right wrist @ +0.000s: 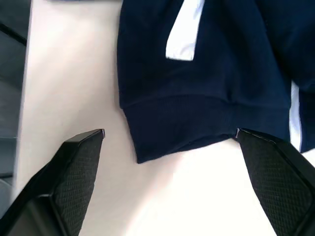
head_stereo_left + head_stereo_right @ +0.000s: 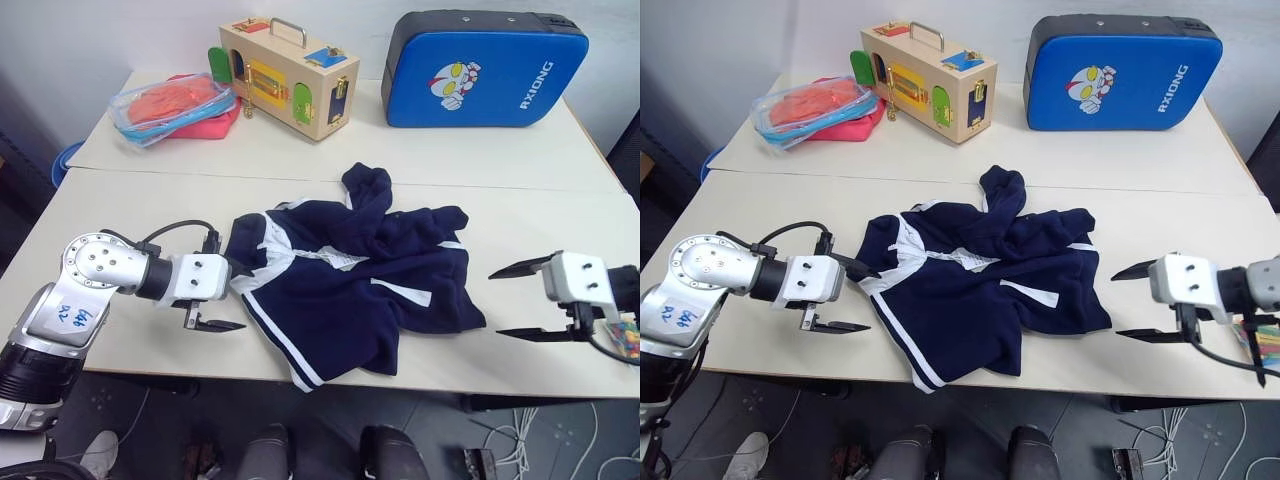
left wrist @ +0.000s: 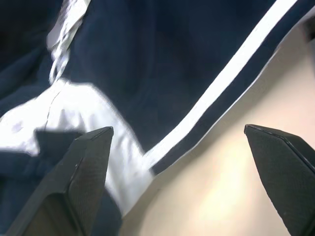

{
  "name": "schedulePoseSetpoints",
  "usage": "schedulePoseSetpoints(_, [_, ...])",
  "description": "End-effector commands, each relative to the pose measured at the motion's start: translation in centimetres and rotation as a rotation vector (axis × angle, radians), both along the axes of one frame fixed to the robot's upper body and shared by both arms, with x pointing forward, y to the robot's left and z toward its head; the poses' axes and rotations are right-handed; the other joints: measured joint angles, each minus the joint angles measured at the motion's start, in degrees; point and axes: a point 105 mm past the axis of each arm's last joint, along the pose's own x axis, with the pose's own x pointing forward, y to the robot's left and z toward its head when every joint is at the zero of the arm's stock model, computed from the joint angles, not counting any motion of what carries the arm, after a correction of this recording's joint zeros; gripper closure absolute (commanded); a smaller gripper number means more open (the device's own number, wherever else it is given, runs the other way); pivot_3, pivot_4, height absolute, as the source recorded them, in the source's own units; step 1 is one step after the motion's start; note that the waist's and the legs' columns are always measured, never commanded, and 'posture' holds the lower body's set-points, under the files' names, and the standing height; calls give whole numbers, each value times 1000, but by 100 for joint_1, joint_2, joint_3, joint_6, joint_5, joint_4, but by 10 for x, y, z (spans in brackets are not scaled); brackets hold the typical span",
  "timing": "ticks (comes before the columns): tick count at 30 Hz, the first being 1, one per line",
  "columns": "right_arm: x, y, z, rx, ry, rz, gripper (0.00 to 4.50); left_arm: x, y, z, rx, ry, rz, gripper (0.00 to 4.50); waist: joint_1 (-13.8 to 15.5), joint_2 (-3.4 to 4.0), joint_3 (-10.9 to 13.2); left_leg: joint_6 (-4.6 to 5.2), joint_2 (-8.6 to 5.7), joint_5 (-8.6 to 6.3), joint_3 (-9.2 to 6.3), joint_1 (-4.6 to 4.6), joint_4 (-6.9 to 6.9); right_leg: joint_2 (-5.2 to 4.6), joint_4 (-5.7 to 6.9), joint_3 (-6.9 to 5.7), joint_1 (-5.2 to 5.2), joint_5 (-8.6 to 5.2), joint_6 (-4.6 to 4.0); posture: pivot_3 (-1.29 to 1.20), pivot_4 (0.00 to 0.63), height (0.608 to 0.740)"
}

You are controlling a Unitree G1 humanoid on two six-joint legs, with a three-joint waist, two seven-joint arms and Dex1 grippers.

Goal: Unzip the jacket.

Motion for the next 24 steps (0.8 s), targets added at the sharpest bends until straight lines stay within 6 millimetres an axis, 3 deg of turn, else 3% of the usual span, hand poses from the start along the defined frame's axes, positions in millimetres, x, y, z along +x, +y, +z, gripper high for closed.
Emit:
schedulePoseSetpoints(1, [0, 4, -19, -46, -40, 42, 21, 6, -1, -7, 8, -46, -9, 0, 6, 0, 0, 0, -1, 0, 1, -3, 1, 0, -1, 1, -2, 0, 0, 0, 150, 740])
schedulePoseSetpoints(4, [7, 12, -42, -46, -85, 62, 21, 14, -8, -19, 8, -50, -12, 0, 19, -1, -1, 0, -2, 0, 2, -2, 2, -1, 1, 1, -1, 0, 1, 0, 150, 740])
schedulePoseSetpoints(8, [21, 19, -54, -38, -141, 57, 21, 25, -11, -26, 16, -69, -1, 0, 1, -23, -14, 0, 0, 0, 2, 11, 4, 0, 8, 1, 7, 0, 1, 0, 150, 740])
schedulePoseSetpoints(10, [30, 22, -61, -42, -150, 53, 0, 30, -11, -30, 21, -79, 8, 388, -58, -52, -31, -4, 3, 3, 2, 23, 5, 2, 7, -1, 24, 0, 1, 0, 150, 740])
schedulePoseSetpoints(14, [39, 28, -63, -30, -166, 58, 1210, 33, -5, -36, 49, -81, 16, 1494, -129, -65, -39, -4, 10, 3, -3, 106, -12, 6, -19, -4, 112, 0, 1, 0, 150, 740])
schedulePoseSetpoints(22, [42, 29, -62, -33, -165, 79, 3776, 20, 0, -38, 32, -48, 13, 3917, -162, -75, -45, -4, 14, 3, -3, 110, -11, 6, -18, 1, 114, 1, 0, 0, 150, 740])
schedulePoseSetpoints(24, [37, 27, -61, -42, -140, 98, 4476, 9, 0, -38, 16, -16, -2, 4494, -182, -75, -45, -4, 15, 3, -4, 109, -11, 6, -18, 0, 113, 1, 0, 0, 150, 740])
